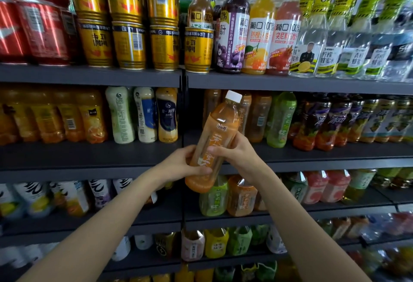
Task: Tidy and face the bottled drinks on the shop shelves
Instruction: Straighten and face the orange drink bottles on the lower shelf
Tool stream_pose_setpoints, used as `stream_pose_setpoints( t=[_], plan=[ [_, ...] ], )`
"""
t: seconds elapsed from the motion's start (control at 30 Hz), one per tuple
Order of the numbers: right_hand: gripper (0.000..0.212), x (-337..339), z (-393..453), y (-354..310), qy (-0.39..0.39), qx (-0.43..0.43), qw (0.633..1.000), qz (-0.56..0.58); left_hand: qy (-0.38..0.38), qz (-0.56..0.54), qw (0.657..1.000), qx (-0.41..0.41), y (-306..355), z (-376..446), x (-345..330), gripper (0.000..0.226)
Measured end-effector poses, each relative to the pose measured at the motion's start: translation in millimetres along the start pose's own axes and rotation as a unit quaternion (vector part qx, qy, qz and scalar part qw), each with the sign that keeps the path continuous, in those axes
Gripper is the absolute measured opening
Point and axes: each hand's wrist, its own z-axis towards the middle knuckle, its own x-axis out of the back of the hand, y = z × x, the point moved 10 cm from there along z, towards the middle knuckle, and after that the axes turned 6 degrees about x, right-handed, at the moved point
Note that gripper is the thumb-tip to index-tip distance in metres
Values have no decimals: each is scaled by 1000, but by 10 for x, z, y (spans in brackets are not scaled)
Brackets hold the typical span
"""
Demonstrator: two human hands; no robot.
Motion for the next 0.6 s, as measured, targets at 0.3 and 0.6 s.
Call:
stream_pose_setpoints(
  t=[0.3,0.6],
  plan=[
    [32,133,227,-123,80,-17,991,-106,126,152,980,11,-304,-67,242,65],
    [39,-1000,689,152,-79,10,982,-170,76,20,988,130,-1264,-617,678,64]
  ],
)
